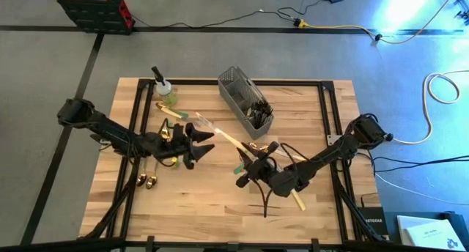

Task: Sort silverware
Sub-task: Put the yellow table knife into the gray silverware organizer

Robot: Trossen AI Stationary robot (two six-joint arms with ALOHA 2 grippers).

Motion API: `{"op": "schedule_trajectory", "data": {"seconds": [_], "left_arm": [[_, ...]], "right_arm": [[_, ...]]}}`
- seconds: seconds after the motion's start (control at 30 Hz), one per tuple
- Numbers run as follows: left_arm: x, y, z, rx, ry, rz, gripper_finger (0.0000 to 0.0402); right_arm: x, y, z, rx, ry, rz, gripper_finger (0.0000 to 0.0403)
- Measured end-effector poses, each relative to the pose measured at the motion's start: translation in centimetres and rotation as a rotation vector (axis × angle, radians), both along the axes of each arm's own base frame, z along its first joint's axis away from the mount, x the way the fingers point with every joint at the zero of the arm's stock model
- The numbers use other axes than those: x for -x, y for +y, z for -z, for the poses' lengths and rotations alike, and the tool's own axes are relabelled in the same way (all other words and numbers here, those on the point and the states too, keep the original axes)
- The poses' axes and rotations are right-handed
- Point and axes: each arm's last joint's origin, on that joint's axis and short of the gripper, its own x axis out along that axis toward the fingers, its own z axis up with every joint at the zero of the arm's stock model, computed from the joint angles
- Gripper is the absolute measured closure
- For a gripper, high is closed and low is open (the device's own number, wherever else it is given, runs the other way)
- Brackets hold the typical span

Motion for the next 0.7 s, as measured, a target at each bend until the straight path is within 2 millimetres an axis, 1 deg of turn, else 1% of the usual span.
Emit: {"op": "schedule_trajectory", "data": {"seconds": [0.13, 0.23, 0.33, 0.57, 0.7], "left_arm": [[-0.8, 0.3, 0.0, 0.053, -0.031, 0.004, 0.0142], [-1.9, 0.3, -0.2, 0.051, -0.027, 0.016, 0.0142], [-2.7, 0.1, -0.7, 0.047, -0.039, 0.037, 0.0142], [-3.2, 0.1, -1.8, 0.050, -0.074, 0.021, 0.0143], [-3.3, 0.3, -1.9, 0.031, -0.078, 0.007, 0.0143]], "right_arm": [[-0.5, -0.8, -0.5, 0.012, -0.017, -0.019, 0.0346], [-0.9, -1.4, -0.8, 0.018, -0.033, -0.042, 0.0346], [-1.1, -2.0, -0.9, 0.027, -0.028, -0.027, 0.0346], [-1.4, -2.6, -0.9, 0.029, -0.028, -0.018, 0.0346], [-1.5, -2.7, -1.0, 0.025, -0.046, -0.045, 0.0346]]}}
